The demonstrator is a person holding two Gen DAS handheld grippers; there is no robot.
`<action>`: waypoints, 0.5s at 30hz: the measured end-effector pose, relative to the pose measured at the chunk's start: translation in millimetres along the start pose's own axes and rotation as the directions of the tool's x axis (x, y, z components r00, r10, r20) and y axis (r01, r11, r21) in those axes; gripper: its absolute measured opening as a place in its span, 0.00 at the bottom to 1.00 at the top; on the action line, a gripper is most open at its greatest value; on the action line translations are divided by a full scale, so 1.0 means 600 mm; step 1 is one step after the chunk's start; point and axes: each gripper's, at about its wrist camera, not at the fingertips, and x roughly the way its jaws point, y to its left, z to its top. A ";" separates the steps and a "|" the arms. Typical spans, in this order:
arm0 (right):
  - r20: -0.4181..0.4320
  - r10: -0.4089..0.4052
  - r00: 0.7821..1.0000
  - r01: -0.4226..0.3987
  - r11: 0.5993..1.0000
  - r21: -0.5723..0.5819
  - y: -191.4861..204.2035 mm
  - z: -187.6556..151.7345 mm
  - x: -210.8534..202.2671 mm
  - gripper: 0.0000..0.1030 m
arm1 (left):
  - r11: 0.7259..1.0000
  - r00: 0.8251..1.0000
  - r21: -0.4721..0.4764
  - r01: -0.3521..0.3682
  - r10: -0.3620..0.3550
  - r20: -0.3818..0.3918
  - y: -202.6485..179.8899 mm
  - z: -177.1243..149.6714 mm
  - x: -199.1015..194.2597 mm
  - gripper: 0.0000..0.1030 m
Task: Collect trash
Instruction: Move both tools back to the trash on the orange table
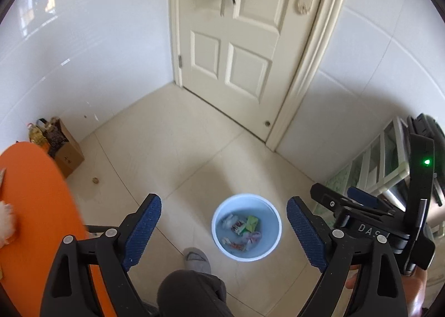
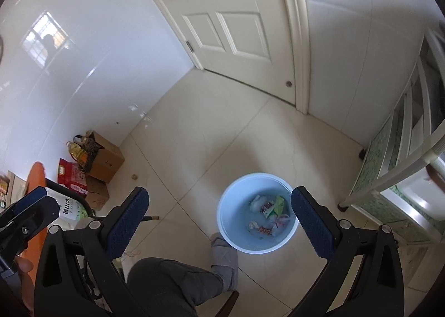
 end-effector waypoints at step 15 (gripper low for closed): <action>0.184 0.184 0.966 -0.131 0.954 -0.269 0.280 -0.022 -0.189 1.00 | 0.968 0.943 -0.204 -0.144 0.197 0.267 0.126 -0.191 -0.371 0.94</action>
